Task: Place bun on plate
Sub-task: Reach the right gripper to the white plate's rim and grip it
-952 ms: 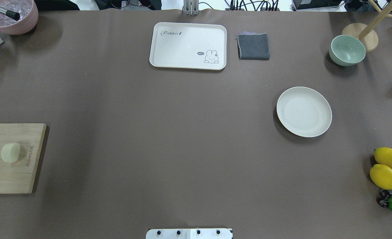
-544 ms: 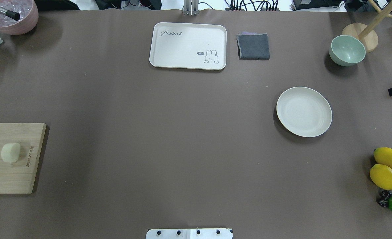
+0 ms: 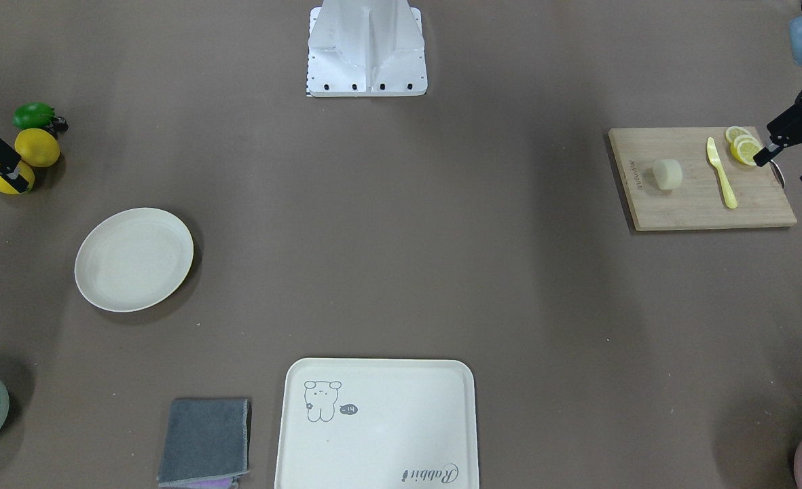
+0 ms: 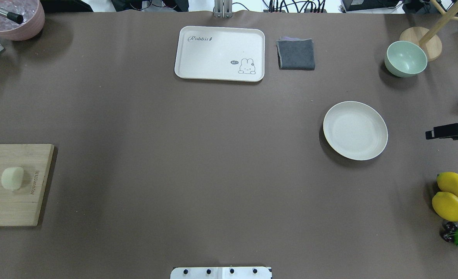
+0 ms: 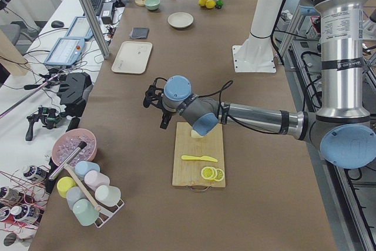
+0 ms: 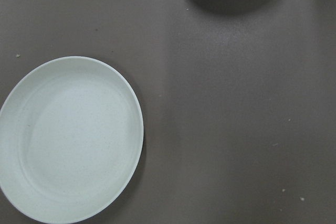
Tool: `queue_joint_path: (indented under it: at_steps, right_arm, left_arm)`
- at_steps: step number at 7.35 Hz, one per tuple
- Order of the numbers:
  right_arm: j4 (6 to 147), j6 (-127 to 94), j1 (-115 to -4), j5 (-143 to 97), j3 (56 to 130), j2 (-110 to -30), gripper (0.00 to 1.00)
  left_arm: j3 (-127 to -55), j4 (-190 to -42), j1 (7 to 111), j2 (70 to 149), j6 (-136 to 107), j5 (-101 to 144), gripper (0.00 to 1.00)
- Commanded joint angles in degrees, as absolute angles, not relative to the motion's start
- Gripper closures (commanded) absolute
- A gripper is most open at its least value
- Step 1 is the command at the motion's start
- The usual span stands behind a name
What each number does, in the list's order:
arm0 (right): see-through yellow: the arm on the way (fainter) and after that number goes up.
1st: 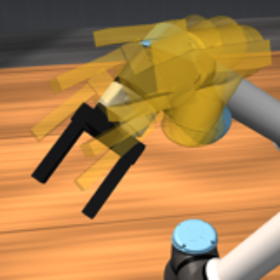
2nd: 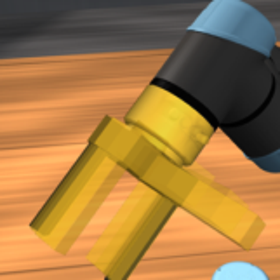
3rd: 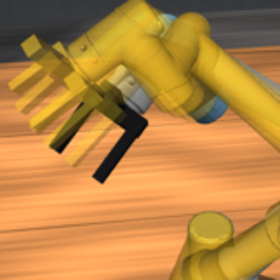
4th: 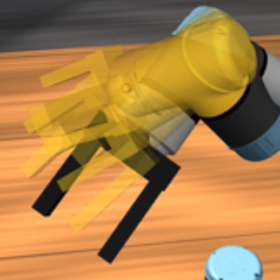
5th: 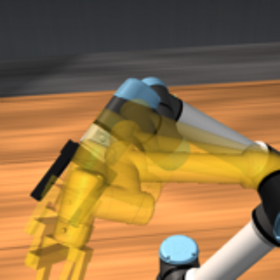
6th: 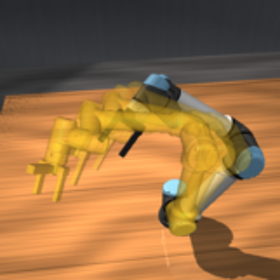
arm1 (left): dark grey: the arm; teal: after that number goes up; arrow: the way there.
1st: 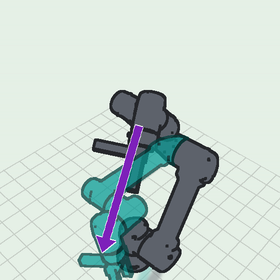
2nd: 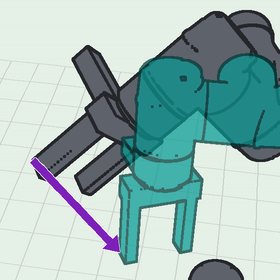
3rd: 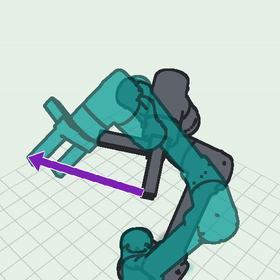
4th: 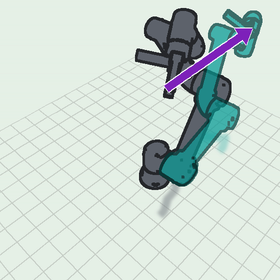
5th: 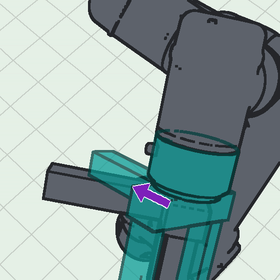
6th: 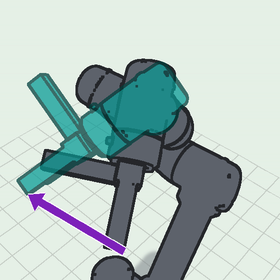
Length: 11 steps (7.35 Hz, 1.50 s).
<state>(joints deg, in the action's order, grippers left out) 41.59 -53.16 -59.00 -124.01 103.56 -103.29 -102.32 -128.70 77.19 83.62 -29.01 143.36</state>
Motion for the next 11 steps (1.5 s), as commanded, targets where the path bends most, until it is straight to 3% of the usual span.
queue_joint_path:
  at_steps: [1,3,5,7,8,9,10,11]
  right_arm:
    - [33.31,-62.22,-53.09,-118.57,94.61,-97.42,0.17]
    - [33.14,-62.23,-52.91,-117.6,87.47,-90.72,0.21]
    - [33.05,-65.55,-51.52,-117.51,88.41,-90.7,0.36]
    - [33.05,-65.57,-49.23,-115.67,88.51,-90.79,0.4]
    - [33.05,-65.65,-48.78,-115.4,88.59,-90.88,0.52]
    - [33.05,-65.57,-48.52,-115.4,88.77,-90.88,0.91]
    - [33.05,-65.57,-48.43,-115.4,89.2,-90.97,1.0]
    - [32.79,-65.74,-48.43,-115.4,90.34,-91.31,1.0]
  left_arm:
    - [-102.22,-129.29,76.2,83.58,-29.44,143.35,0.02]
    - [-102.3,-129.46,75.76,83.32,-29.44,143.35,0.02]
    - [-102.04,-129.73,75.76,83.23,-29.44,143.26,0.02]
    - [-102.04,-129.73,75.76,83.41,-29.44,143.26,0.02]
    - [-102.04,-129.73,75.67,83.41,-29.44,143.26,0.02]
    - [-102.04,-129.73,75.59,83.41,-29.44,143.26,0.02]
    - [-101.87,-129.73,75.59,83.5,-29.44,143.26,0.02]
    - [-101.69,-129.81,75.5,83.58,-29.44,143.26,0.02]
